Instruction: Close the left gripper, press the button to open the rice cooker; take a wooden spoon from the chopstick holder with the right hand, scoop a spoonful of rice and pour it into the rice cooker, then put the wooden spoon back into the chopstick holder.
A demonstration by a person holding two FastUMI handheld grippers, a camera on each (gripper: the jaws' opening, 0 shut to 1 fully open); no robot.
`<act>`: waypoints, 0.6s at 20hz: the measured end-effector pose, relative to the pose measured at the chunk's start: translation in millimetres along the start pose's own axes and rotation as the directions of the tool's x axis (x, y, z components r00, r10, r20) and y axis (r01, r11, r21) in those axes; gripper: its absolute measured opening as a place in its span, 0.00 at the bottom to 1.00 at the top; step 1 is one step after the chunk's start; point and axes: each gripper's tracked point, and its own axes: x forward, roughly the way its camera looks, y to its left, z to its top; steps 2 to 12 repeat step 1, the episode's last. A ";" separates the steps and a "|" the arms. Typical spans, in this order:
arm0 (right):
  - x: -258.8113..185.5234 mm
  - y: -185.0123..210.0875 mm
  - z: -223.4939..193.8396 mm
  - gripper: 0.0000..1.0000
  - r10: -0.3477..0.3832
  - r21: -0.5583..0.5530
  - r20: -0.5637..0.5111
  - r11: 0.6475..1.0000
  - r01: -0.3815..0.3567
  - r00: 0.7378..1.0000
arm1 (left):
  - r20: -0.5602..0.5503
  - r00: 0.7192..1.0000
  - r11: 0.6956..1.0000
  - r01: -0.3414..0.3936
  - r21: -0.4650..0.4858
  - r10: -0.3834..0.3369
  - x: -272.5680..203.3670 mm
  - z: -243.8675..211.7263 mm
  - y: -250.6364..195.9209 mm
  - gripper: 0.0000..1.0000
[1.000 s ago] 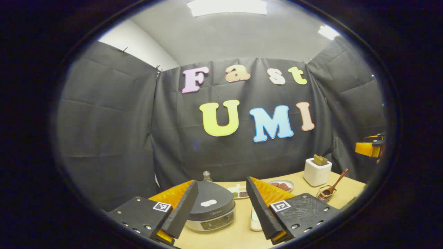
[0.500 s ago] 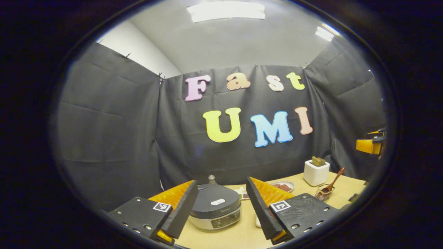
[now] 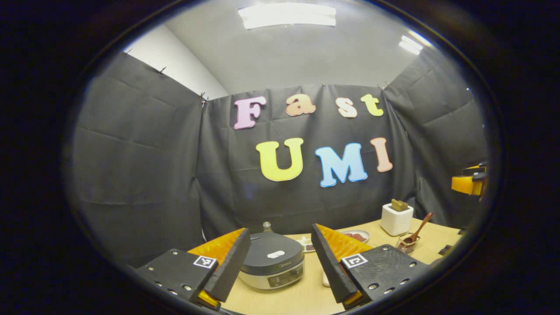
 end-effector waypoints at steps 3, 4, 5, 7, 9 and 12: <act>-0.6 0.6 0.9 0.98 -0.001 -0.004 0.002 1.000 0.001 1.000 | 0.003 1.000 1.000 0.003 0.001 -0.003 -1.9 1.5 -0.3 0.88; -0.6 0.6 0.9 0.98 -0.001 -0.004 0.002 1.000 0.001 1.000 | 0.003 1.000 1.000 0.003 0.001 -0.003 -1.9 1.5 -0.3 0.88; -0.6 0.6 0.9 0.98 -0.001 -0.004 0.002 1.000 0.001 1.000 | 0.003 1.000 1.000 0.003 0.001 -0.003 -1.9 1.5 -0.3 0.88; -0.6 0.6 0.9 0.98 -0.001 -0.004 0.002 1.000 0.001 1.000 | 0.003 1.000 1.000 0.003 0.001 -0.003 -1.9 1.5 -0.3 0.88; -0.6 0.6 0.9 0.98 -0.001 -0.004 0.002 1.000 0.001 1.000 | 0.003 1.000 1.000 0.003 0.001 -0.003 -1.9 1.5 -0.3 0.88; -0.6 0.6 0.9 0.98 -0.001 -0.004 0.002 1.000 0.001 1.000 | 0.003 1.000 1.000 0.003 0.001 -0.003 -1.9 1.5 -0.3 0.88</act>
